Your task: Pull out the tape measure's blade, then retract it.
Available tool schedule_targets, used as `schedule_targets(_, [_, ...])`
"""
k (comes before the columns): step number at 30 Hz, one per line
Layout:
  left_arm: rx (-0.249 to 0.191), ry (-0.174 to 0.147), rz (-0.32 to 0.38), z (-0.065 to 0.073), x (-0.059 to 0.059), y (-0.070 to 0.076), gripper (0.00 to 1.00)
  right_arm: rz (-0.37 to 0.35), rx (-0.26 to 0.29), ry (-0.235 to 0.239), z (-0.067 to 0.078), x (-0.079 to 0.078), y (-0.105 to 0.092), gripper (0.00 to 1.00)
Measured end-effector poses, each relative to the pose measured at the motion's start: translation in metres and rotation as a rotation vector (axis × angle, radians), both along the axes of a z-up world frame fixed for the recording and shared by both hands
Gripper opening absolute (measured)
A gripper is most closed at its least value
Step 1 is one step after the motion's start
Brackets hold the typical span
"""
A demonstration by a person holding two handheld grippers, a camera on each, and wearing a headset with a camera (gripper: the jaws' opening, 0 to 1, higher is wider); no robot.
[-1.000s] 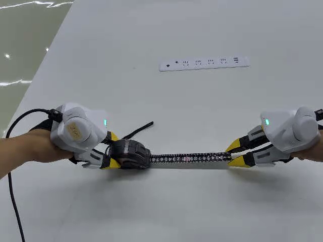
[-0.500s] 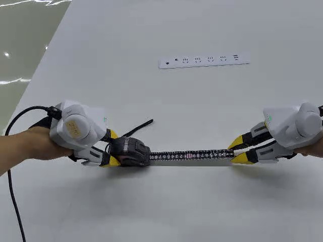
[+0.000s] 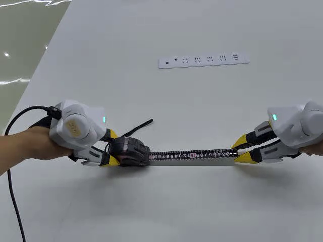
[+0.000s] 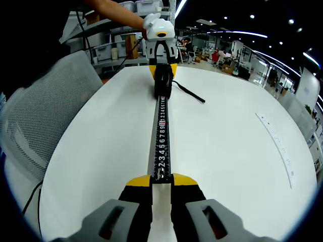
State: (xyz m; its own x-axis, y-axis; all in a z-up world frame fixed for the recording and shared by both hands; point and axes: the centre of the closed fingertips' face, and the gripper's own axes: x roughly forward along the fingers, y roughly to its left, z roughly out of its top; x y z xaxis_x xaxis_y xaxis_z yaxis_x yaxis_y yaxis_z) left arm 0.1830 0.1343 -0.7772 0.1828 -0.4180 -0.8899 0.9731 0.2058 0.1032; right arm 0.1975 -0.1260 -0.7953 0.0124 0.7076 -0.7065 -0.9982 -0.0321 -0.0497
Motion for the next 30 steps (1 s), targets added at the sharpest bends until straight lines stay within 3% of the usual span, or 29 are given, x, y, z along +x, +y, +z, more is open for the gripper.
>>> schedule_targets(30, [0.009, 0.001, -0.001, -0.001, 0.0, -0.001, 0.25, 0.004, -0.011, -0.007, 0.003, 0.002, -0.015, 0.12])
